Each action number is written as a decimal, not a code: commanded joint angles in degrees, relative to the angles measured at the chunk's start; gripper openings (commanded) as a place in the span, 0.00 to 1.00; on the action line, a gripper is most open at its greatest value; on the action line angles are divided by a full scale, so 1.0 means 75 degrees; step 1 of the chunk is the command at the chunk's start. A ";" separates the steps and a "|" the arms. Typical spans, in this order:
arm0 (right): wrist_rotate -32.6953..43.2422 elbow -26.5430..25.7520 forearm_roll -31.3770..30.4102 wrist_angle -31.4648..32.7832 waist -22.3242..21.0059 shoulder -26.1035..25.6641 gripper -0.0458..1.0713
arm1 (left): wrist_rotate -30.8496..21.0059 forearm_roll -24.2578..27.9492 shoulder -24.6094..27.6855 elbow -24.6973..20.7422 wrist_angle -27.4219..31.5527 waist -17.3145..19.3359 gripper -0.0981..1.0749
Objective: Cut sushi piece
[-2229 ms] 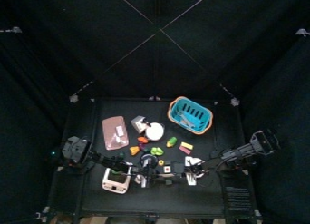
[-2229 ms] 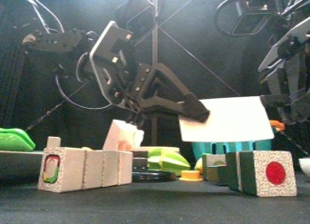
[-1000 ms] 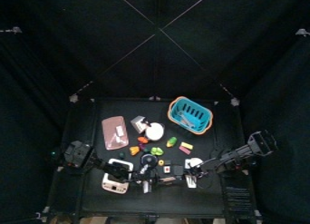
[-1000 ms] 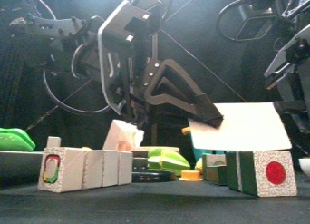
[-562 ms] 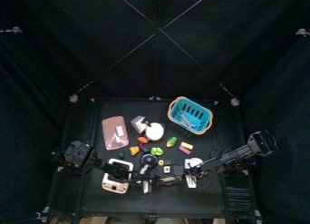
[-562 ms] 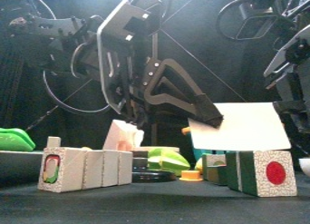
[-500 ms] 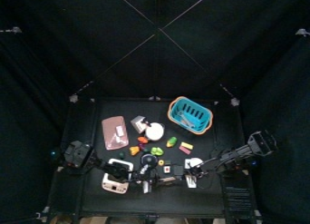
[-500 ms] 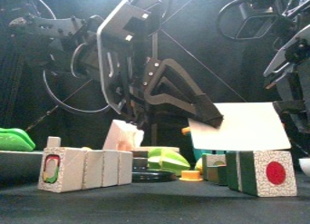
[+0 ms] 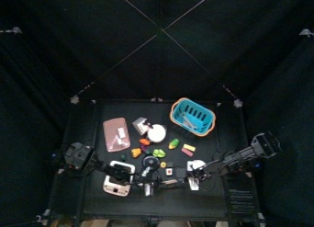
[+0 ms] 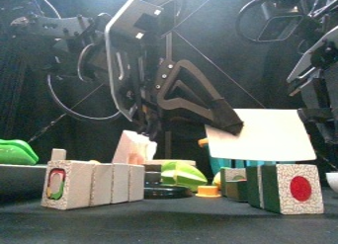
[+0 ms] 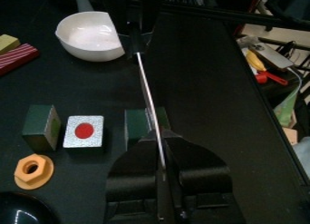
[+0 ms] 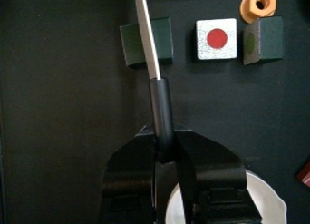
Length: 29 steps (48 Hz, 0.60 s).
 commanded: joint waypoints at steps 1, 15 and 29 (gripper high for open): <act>0.0047 -0.0223 -0.0047 -0.0141 -0.0059 -0.0199 0.42 | 0.0023 0.0094 -0.0328 -0.0187 -0.0129 0.0023 0.41; 0.0047 -0.0176 -0.0059 -0.0141 -0.0094 -0.0164 0.42 | 0.0012 0.0094 -0.0176 -0.0129 -0.0129 0.0023 0.41; 0.0047 -0.0164 -0.0023 -0.0152 -0.0094 -0.0070 0.42 | 0.0000 0.0094 -0.0152 -0.0117 -0.0094 0.0023 0.41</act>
